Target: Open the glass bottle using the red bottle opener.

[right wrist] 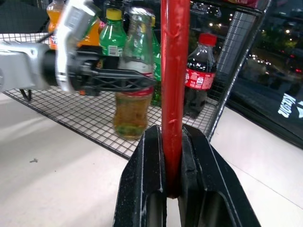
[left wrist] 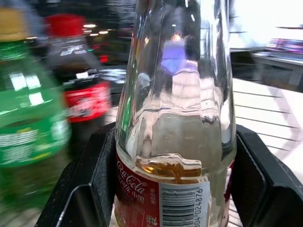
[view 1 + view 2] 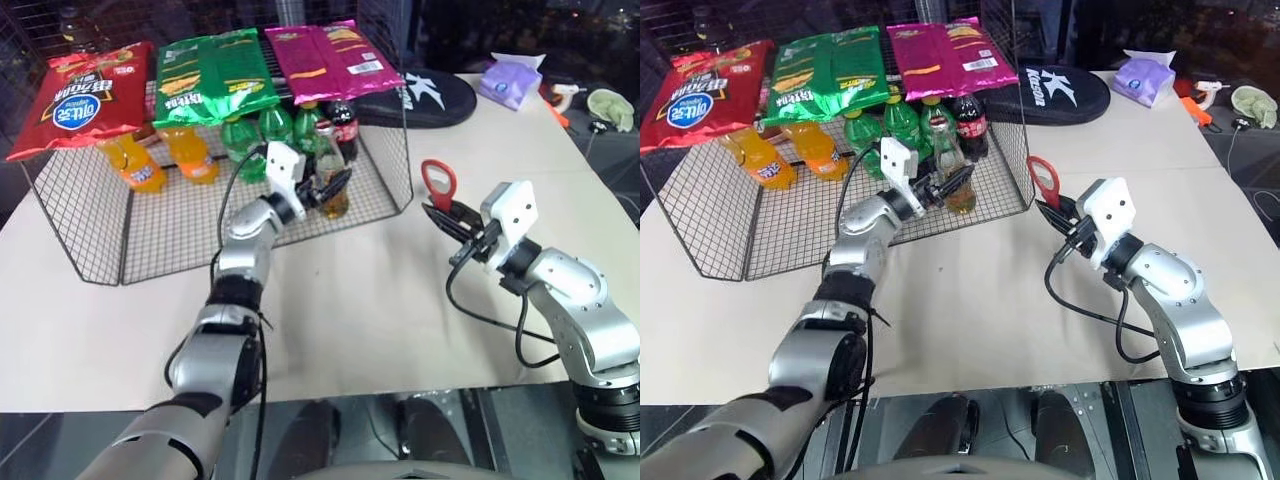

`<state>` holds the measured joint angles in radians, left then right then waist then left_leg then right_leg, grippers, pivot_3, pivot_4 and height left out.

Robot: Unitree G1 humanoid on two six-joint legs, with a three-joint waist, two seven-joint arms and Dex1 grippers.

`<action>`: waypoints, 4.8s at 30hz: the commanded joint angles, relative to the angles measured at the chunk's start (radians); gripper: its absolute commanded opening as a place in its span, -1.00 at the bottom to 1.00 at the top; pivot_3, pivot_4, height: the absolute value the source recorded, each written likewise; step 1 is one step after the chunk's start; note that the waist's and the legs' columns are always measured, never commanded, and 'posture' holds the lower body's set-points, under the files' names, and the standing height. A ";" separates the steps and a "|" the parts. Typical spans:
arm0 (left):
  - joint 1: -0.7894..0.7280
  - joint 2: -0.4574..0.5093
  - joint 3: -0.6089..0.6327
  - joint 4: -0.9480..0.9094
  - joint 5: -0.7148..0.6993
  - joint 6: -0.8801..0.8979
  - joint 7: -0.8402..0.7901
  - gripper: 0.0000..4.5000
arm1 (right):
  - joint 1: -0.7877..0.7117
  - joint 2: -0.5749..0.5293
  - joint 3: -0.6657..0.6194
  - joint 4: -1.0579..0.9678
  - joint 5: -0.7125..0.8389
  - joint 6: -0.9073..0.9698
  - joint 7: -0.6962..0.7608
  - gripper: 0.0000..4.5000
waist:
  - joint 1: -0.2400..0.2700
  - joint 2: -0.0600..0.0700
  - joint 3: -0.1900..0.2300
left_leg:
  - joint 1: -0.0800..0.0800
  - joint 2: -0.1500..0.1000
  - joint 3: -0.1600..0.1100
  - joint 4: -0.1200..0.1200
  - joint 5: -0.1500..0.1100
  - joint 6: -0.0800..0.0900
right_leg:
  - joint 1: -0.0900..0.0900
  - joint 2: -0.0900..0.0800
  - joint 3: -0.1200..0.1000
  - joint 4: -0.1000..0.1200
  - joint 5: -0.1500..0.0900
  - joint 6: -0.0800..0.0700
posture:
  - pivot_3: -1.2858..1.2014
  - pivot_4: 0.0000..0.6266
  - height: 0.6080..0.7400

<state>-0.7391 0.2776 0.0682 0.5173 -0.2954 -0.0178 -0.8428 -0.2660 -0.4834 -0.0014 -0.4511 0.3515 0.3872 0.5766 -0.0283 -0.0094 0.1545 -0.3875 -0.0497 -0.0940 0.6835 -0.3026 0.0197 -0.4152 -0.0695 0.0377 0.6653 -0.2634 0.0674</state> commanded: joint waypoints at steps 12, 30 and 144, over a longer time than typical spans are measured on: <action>0.415 0.191 0.022 -0.823 -0.217 0.383 -0.016 0.13 | -0.005 -0.007 -0.005 -0.008 -0.010 -0.028 0.019 -1.00 | -0.003 0.000 0.000 | 0.002 0.001 0.001 0.001 0.000 0.000 | 0.001 0.000 0.002 0.002 0.000 0.000 | 0.03 -0.52 1.00; 0.580 0.100 -0.034 -0.795 -0.063 0.161 0.103 0.13 | -0.016 0.006 0.034 0.005 0.002 -0.021 0.068 -1.00 | 0.004 0.000 0.000 | 0.003 0.001 0.002 0.000 0.000 0.000 | 0.001 0.000 0.003 0.002 0.000 0.000 | 0.03 -0.52 1.00; 0.607 0.118 -0.012 -0.849 -0.203 0.134 0.092 -0.35 | -0.227 0.253 0.472 0.397 -0.674 -0.526 -0.141 -1.00 | 0.014 0.001 -0.002 | 0.007 0.001 0.002 0.000 0.000 0.000 | 0.004 0.000 0.003 0.001 0.000 0.000 | 0.03 -0.52 1.00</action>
<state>-0.1334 0.4022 0.0709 -0.3331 -0.5016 0.1039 -0.7602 -0.4994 -0.2438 0.4062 -0.0736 -0.2856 -0.0824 0.4376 -0.0144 -0.0080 0.1526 -0.3807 -0.0489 -0.0918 0.6831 -0.3025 0.0194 -0.4115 -0.0695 0.0402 0.6667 -0.2634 0.0673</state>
